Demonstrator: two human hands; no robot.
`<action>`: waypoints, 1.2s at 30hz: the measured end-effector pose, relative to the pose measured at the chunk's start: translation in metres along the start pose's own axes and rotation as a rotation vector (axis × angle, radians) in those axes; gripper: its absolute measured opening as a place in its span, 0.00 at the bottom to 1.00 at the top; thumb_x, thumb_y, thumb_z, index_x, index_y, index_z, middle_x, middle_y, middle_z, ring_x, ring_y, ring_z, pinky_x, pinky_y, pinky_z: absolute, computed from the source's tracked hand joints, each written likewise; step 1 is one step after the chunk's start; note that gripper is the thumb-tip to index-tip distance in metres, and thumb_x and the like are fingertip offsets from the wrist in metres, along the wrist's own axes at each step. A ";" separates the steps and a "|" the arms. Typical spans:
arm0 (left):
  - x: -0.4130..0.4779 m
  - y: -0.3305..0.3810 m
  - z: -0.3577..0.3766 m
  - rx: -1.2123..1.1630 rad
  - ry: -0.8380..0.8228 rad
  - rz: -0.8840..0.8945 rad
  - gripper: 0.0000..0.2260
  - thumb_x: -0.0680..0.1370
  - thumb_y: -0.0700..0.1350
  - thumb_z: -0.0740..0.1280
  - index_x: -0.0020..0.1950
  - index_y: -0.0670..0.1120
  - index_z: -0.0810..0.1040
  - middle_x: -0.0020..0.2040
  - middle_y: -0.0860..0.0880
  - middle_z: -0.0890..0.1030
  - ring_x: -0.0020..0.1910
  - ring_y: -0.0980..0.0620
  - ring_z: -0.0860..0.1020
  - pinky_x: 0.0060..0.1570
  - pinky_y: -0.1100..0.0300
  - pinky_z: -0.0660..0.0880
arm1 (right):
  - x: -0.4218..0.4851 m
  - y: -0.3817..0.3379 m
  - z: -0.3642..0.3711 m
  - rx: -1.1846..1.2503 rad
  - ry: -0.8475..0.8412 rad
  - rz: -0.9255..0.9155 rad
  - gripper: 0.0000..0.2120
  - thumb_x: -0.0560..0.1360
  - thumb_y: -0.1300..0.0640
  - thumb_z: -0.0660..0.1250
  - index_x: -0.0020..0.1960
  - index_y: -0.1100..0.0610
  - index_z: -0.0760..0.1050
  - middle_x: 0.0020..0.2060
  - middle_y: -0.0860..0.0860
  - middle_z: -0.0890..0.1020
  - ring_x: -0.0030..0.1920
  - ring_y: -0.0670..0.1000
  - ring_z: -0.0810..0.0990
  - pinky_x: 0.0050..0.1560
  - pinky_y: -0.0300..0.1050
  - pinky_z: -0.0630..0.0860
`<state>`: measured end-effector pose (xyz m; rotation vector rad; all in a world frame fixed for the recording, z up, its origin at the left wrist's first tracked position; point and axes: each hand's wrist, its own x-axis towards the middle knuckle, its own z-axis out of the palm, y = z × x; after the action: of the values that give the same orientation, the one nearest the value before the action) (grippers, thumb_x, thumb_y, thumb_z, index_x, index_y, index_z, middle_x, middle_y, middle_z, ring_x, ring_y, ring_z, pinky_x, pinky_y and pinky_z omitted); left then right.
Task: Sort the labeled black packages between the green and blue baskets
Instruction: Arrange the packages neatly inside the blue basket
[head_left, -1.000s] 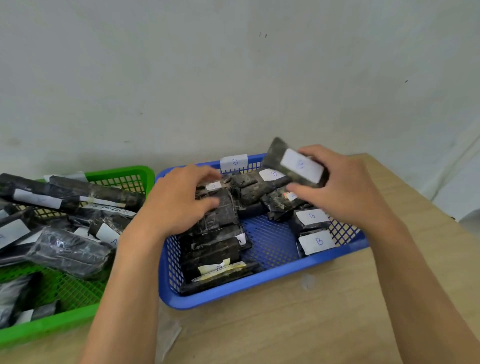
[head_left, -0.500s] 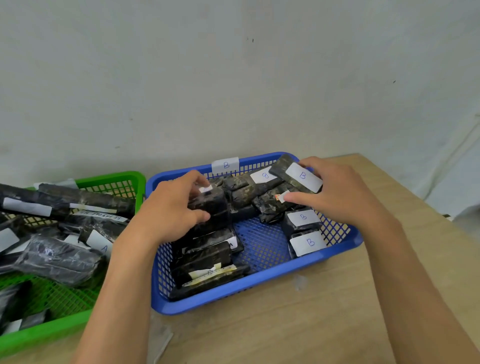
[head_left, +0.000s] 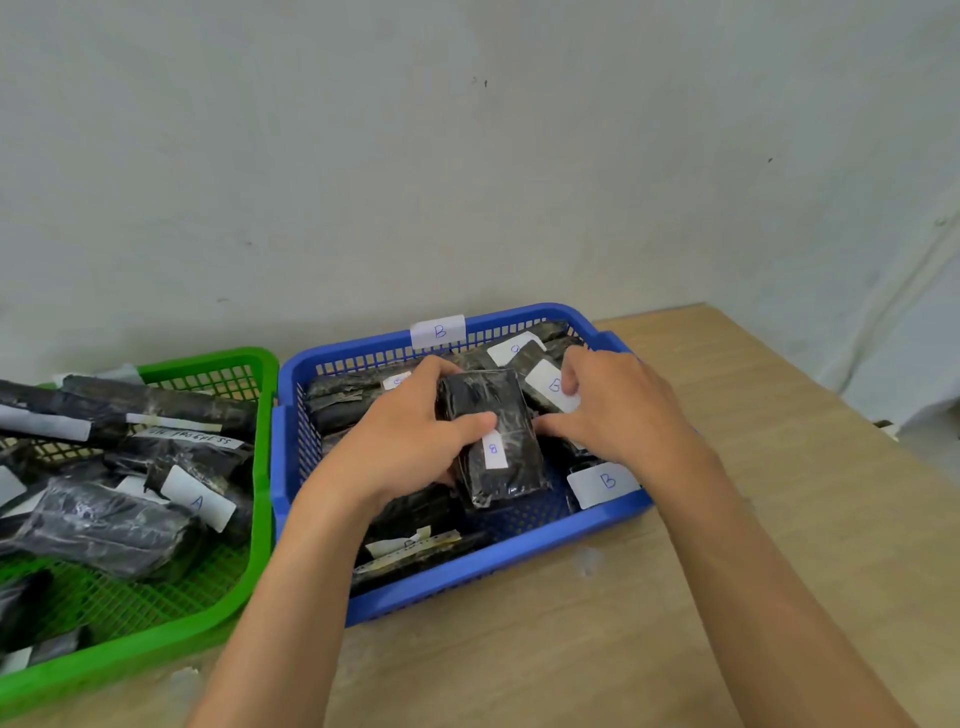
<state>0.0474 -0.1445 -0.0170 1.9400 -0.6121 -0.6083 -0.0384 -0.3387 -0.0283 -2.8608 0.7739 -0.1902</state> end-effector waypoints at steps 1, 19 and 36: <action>0.000 -0.001 0.000 0.014 -0.001 0.001 0.14 0.78 0.47 0.73 0.62 0.52 0.73 0.53 0.51 0.83 0.45 0.48 0.85 0.42 0.46 0.85 | -0.001 0.001 -0.004 -0.014 -0.024 -0.031 0.24 0.70 0.36 0.76 0.55 0.51 0.74 0.50 0.50 0.79 0.49 0.55 0.75 0.44 0.49 0.70; -0.004 -0.006 -0.039 0.240 -0.201 0.129 0.22 0.78 0.52 0.72 0.71 0.61 0.73 0.60 0.56 0.83 0.60 0.59 0.81 0.67 0.50 0.75 | -0.011 0.003 -0.012 0.581 -0.388 -0.438 0.43 0.58 0.41 0.83 0.69 0.33 0.68 0.62 0.41 0.79 0.62 0.43 0.80 0.59 0.52 0.81; -0.001 -0.014 -0.040 0.632 -0.392 -0.049 0.42 0.72 0.49 0.79 0.78 0.61 0.58 0.67 0.53 0.76 0.64 0.52 0.76 0.65 0.53 0.73 | -0.012 -0.010 0.000 0.385 -0.438 -0.498 0.38 0.62 0.50 0.75 0.70 0.32 0.68 0.60 0.38 0.80 0.61 0.44 0.79 0.62 0.53 0.78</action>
<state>0.0747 -0.1123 -0.0138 2.4420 -1.1065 -0.9159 -0.0440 -0.3244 -0.0270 -2.5239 -0.0608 0.2029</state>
